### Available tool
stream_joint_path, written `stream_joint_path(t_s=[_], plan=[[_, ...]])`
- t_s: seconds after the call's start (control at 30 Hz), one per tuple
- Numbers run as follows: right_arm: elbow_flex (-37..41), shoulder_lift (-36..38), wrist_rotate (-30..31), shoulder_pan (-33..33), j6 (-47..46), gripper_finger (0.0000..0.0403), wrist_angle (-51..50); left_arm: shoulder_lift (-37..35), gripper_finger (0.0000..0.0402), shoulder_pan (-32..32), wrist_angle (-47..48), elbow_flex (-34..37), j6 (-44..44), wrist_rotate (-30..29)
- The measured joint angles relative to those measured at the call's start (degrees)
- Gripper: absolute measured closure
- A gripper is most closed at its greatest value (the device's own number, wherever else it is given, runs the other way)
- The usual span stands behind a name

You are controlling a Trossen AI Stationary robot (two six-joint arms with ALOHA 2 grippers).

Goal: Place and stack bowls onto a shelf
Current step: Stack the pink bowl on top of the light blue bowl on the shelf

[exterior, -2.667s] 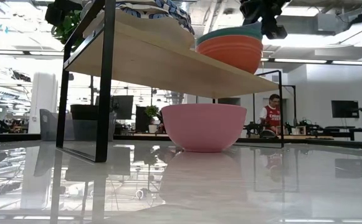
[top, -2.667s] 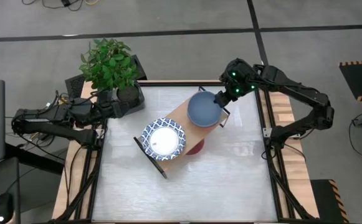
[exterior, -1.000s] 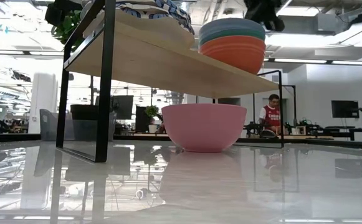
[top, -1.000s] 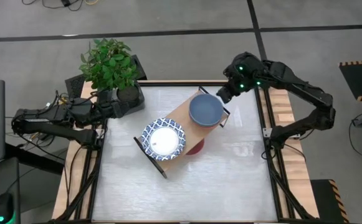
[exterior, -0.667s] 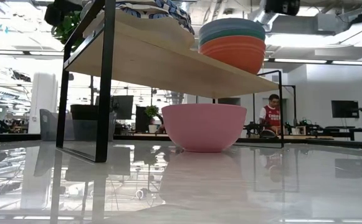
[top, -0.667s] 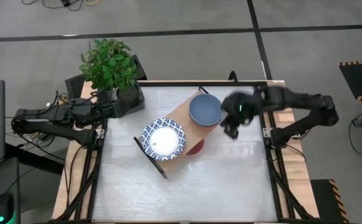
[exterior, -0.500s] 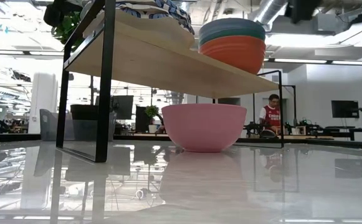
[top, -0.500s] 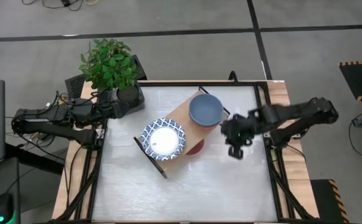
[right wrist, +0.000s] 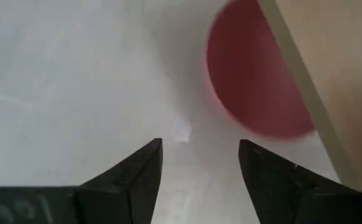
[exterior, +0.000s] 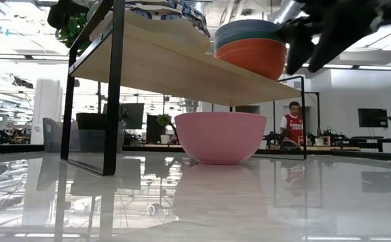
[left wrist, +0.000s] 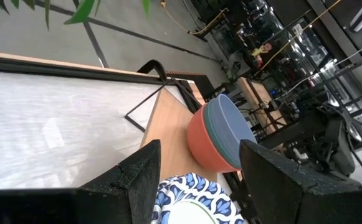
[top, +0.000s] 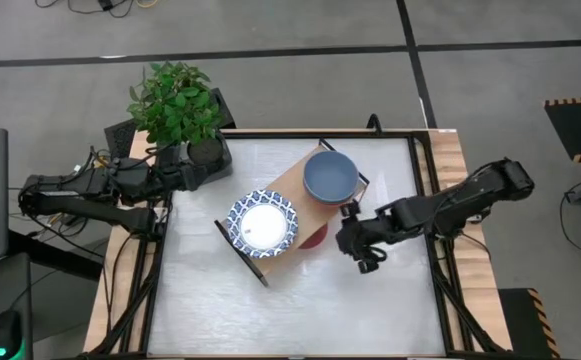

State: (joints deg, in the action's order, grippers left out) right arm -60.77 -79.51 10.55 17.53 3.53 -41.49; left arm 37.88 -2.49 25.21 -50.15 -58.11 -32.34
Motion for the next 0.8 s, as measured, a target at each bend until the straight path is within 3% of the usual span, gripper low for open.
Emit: stream_joint_path(t_s=[0.27, 0.47, 0.8], plan=[[0.02, -8.80, 0.69, -0.64, 9.42, 0.0164, 5.31, 0.01, 0.0200, 0.01, 3.80, -0.02, -2.66, 0.00], [-0.69, -14.58, 7.05, -0.26, 11.58, 0.0164, 7.05, 0.01, 0.0200, 0.01, 5.26, -0.02, -4.17, 0.00], [-1.64, -15.34, 10.67, 2.38, 11.25, 0.0165, 6.96, 0.01, 0.0200, -0.01, 5.36, -0.02, -4.28, 0.02]])
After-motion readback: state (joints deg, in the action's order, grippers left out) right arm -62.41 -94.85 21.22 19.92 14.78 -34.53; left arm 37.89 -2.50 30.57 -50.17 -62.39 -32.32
